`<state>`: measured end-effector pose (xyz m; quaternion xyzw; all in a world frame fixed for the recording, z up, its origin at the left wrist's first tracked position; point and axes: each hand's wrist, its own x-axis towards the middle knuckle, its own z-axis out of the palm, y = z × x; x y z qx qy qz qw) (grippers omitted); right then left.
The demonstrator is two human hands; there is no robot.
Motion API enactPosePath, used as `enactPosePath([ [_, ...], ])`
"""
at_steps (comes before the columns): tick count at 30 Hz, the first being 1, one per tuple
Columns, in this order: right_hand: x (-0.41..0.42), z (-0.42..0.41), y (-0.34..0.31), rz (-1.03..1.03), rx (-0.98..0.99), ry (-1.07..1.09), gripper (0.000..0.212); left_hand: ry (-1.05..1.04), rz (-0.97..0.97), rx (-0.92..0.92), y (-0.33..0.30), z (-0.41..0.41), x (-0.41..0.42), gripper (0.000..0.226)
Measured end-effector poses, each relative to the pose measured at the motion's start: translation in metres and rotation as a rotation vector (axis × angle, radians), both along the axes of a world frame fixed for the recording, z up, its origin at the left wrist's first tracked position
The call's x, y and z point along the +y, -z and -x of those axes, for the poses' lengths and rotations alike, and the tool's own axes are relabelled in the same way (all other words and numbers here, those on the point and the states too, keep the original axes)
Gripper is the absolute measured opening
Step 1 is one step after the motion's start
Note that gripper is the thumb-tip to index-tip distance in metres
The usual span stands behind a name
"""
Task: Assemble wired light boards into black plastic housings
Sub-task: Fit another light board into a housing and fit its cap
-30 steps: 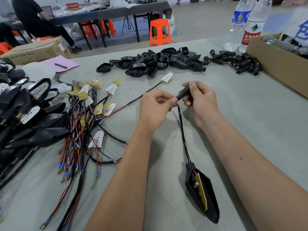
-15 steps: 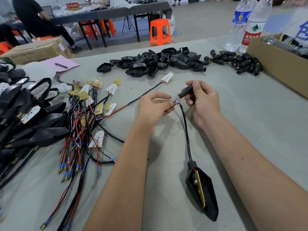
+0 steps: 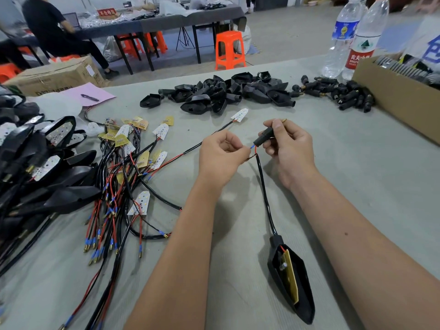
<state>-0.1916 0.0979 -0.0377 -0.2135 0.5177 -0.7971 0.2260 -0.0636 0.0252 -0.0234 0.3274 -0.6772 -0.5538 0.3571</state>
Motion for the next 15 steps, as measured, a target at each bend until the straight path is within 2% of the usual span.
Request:
enactPosePath([
  [2, 0.0014, 0.0001, -0.0009, 0.035, -0.037, -0.041, 0.026, 0.042, -0.103, 0.074, -0.0016, -0.0006, 0.0011, 0.027],
  [6, 0.0009, -0.0030, -0.0021, 0.007, 0.007, -0.053, 0.025, 0.022, -0.134, 0.113, -0.0013, 0.0019, 0.0045, 0.026],
  [10, 0.0014, -0.0057, -0.0035, -0.009, 0.041, -0.010, 0.023, -0.032, -0.232, 0.124, -0.0023, 0.0068, 0.0071, 0.013],
  [12, 0.0019, -0.0061, -0.0033, -0.011, 0.046, 0.036, 0.023, -0.033, -0.319, 0.101, -0.0049, 0.0073, 0.0056, 0.011],
  [15, 0.0020, -0.0051, -0.0032, -0.009, 0.039, 0.089, 0.023, -0.014, -0.333, -0.004, -0.0052, 0.0054, 0.0021, 0.017],
])
